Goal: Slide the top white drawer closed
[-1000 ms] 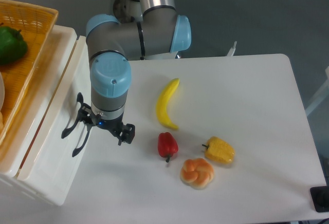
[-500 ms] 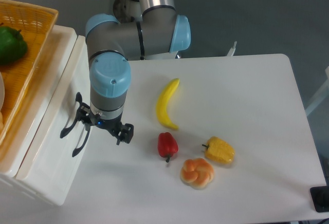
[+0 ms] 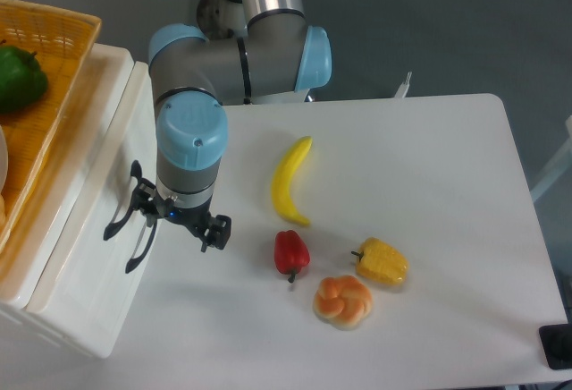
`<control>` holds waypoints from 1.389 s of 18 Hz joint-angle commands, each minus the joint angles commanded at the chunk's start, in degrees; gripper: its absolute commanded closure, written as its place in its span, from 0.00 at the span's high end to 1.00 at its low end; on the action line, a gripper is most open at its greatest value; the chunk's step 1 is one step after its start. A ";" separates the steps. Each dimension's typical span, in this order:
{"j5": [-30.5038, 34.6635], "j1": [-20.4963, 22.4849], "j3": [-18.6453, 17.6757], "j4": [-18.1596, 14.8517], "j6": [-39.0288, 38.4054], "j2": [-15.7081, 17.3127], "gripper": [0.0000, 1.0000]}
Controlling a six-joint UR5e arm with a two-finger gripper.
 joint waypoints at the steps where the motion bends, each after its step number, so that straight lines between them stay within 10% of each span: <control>1: 0.00 0.00 0.00 0.00 0.00 0.00 1.00; 18: 0.44 3.51 1.67 0.53 1.66 0.35 1.00; 25: 4.12 10.45 3.25 0.35 15.88 0.79 1.00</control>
